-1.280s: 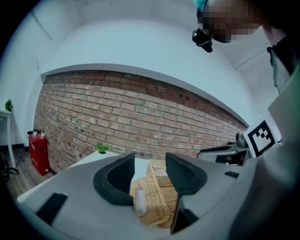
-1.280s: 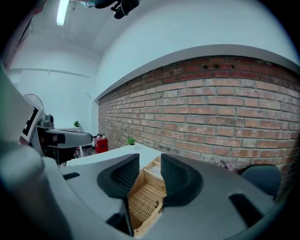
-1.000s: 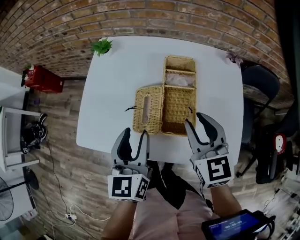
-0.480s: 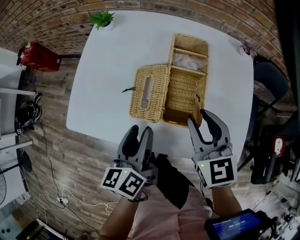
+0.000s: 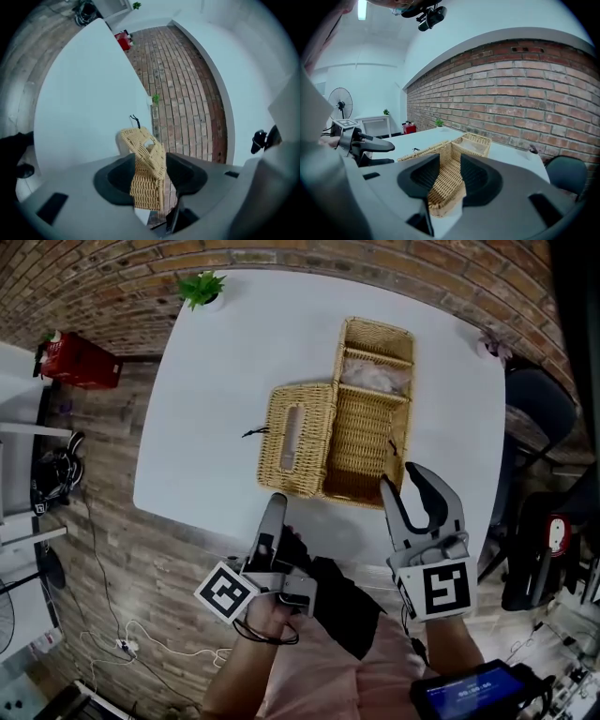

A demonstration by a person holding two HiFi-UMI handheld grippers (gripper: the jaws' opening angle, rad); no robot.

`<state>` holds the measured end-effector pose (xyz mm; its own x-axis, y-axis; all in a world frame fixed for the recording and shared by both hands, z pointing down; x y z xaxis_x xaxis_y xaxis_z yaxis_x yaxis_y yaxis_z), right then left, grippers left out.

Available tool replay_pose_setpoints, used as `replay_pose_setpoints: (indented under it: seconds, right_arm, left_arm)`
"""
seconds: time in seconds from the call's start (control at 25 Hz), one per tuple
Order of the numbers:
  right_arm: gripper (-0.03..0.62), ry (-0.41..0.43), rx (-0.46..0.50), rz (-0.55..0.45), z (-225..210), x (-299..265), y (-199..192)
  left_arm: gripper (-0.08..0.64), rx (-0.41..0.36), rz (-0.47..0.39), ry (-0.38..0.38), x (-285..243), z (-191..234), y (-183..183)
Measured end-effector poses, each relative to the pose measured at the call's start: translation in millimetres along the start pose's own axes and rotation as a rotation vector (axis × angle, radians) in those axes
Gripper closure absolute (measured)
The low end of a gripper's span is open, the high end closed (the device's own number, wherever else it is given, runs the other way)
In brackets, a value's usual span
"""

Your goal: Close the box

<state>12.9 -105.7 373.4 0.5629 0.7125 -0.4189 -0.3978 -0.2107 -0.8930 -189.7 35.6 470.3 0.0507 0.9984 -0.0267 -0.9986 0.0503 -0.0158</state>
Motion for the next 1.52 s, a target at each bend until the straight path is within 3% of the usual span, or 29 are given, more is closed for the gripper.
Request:
replay_pose_setpoints:
  seconds: [0.2,0.68,0.96,1.12,1.52]
  right_arm:
    - [0.453,-0.011,0.001,0.008,-2.9,-1.5,0.2]
    - [0.454,-0.040,-0.040,0.017,-3.1,-5.1,3.6]
    - [0.454,-0.044,-0.042,0.022,-1.5,-10.5,7.1]
    - [0.454,-0.045,-0.042,0.021,-1.4,-13.0,7.4]
    - [0.454,-0.046,-0.049,-0.010,0.4,-10.7,11.7]
  left_arm:
    - [0.336,0.117,-0.051,-0.029,-5.2,9.5,0.8]
    - [0.339,0.216,-0.070,-0.009,-19.3,26.5,5.1]
    - [0.433,0.234,-0.092,0.010,-24.3,33.8,12.1]
    - [0.442,0.232,-0.097,0.014,-26.7,34.9,13.3]
    - [0.473,0.102,-0.084,-0.004,-25.1,14.4,24.9]
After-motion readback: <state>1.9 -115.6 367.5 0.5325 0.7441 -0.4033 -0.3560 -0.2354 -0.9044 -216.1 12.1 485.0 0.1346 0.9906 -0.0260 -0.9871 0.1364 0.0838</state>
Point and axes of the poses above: the fingertips, and each gripper's own axes: x backward along the fingers, z to its left, y out of its top, the point moved 10 cm from there along x, backward along the fingers, and after that the axes turned 11 degrees about -y, right-handed, at the moved point
